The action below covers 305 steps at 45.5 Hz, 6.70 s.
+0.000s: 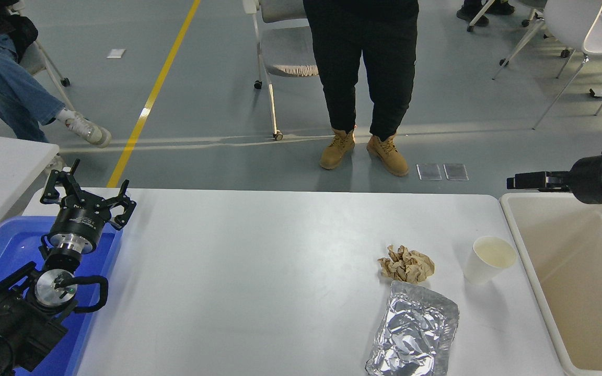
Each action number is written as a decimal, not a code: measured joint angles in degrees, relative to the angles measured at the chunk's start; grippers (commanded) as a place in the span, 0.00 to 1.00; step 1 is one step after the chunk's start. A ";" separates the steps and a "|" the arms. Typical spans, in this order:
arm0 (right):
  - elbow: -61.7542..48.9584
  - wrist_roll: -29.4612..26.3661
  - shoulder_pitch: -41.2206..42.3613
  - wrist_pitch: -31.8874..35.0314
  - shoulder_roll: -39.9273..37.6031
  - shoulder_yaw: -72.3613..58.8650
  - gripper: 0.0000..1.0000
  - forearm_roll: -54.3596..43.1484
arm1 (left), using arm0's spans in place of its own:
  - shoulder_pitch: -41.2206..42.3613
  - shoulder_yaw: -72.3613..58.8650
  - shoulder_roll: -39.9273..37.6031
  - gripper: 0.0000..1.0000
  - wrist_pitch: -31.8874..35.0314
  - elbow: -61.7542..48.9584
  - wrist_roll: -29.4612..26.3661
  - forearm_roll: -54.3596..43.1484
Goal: Clean the table surface
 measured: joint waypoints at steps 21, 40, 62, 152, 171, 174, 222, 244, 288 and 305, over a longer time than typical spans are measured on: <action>0.95 0.79 -2.36 -3.71 3.59 -3.33 0.95 -6.07 | 0.00 0.00 0.00 1.00 0.00 0.02 0.00 0.00; -2.53 0.70 -10.04 -8.91 6.25 -3.92 0.88 -6.76 | 0.00 0.00 0.00 1.00 0.00 0.01 0.00 0.00; -11.26 0.70 -15.95 -12.74 11.05 -3.50 0.82 -6.12 | 0.00 0.00 0.00 1.00 0.00 0.00 0.00 0.00; -13.87 3.88 -12.30 -11.62 12.19 -3.83 0.00 17.49 | 0.00 0.00 0.00 1.00 0.00 0.00 0.00 0.00; -20.02 3.89 -12.31 -7.29 11.14 1.68 0.00 33.24 | 0.00 0.00 0.00 1.00 0.00 0.01 0.00 0.00; -22.42 3.77 -13.03 -6.08 10.98 3.49 0.00 34.56 | 0.00 0.00 0.00 1.00 0.00 0.00 0.00 0.00; -38.25 -29.64 -24.56 -4.30 7.49 16.30 0.00 37.77 | 0.00 0.00 0.02 1.00 0.00 0.01 0.00 0.00; -38.21 -39.56 -30.31 -5.85 9.01 15.29 0.00 34.70 | 0.00 0.00 0.00 1.00 0.00 0.01 0.00 0.00; -37.82 -40.17 -38.30 -9.00 19.32 13.44 0.00 33.83 | 0.00 0.00 0.00 1.00 0.00 0.01 0.00 0.00; -38.03 -40.18 -38.09 -9.48 20.09 13.79 0.52 34.20 | 0.00 0.00 0.00 1.00 0.00 0.01 0.00 0.00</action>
